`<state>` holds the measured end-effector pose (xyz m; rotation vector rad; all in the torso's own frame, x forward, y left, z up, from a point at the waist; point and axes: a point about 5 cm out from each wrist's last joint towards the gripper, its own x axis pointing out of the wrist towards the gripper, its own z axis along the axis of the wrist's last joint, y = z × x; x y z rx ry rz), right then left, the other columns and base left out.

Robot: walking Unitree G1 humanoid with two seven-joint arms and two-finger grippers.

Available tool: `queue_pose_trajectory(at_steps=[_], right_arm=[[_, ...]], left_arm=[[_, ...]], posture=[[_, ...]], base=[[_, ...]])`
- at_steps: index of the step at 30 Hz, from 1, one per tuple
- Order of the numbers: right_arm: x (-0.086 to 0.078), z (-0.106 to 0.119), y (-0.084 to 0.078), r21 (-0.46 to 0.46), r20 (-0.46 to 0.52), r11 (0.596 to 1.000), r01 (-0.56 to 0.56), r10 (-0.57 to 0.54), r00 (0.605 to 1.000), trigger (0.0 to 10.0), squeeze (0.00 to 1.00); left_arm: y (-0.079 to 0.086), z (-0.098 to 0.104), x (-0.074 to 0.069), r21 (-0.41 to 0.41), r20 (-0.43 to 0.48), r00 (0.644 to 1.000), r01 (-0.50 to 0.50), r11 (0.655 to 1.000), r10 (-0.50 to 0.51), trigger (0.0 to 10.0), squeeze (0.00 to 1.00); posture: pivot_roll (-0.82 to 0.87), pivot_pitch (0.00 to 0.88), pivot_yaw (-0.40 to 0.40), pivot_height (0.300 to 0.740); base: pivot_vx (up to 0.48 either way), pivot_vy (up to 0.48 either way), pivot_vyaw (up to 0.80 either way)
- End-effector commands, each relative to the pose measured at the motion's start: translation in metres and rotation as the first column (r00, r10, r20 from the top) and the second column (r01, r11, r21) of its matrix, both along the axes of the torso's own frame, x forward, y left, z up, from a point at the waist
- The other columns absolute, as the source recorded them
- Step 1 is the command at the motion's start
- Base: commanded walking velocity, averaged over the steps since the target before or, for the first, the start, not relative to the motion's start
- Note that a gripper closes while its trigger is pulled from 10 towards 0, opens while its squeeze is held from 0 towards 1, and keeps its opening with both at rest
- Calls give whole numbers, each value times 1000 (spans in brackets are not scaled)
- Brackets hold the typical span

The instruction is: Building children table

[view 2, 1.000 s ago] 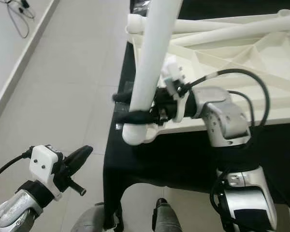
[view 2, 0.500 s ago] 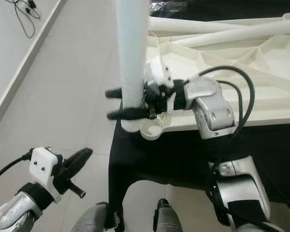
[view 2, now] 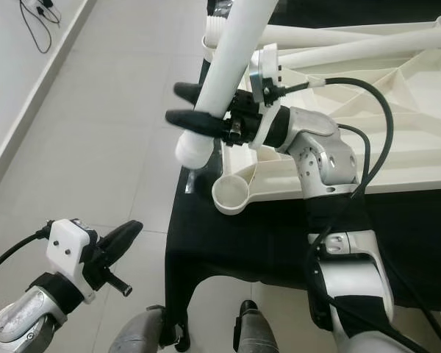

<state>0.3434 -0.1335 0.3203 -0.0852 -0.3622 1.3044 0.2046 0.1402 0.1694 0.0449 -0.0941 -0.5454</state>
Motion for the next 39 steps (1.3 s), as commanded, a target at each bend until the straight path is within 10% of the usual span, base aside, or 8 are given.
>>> queue_pose_trajectory(at_steps=[1,2,3,6,7,19,39], right_arm=[[1,5,1,6,32,1000,25,-25,999,2784,0],[2,5,0,6,29,999,36,-36,999,2353,0],[4,6,-2,3,27,998,57,-57,998,4549,0],[5,6,-3,1,25,998,70,-70,997,4549,0],[7,7,-4,-7,25,996,93,-93,995,10000,0],[15,-3,-2,-82,34,986,148,-146,989,10000,0],[12,-13,0,-290,-60,945,-155,144,988,10000,0]], left_arm=[[1,-6,-2,8,-26,1000,2,1000,-2,10000,0],[1,-7,-2,9,-26,1000,3,1000,-3,10000,0],[1,-7,-2,9,-25,1000,4,1000,-4,10000,0],[1,-7,-1,9,-25,1000,5,1000,-5,10000,0],[0,-6,-1,9,-22,1000,5,1000,-5,10000,0],[-2,-7,0,17,-15,1000,16,1000,-15,10000,0],[-14,-12,-19,31,-85,975,208,978,-205,10000,0]], posture=[[5,371,80,740],[4,369,78,740],[3,368,76,740],[3,368,76,740],[-1,367,74,740],[7,358,78,740],[44,354,102,740]], base=[[0,0,0],[0,0,0],[0,0,0],[0,0,0],[0,0,0],[0,0,0],[0,0,0]])
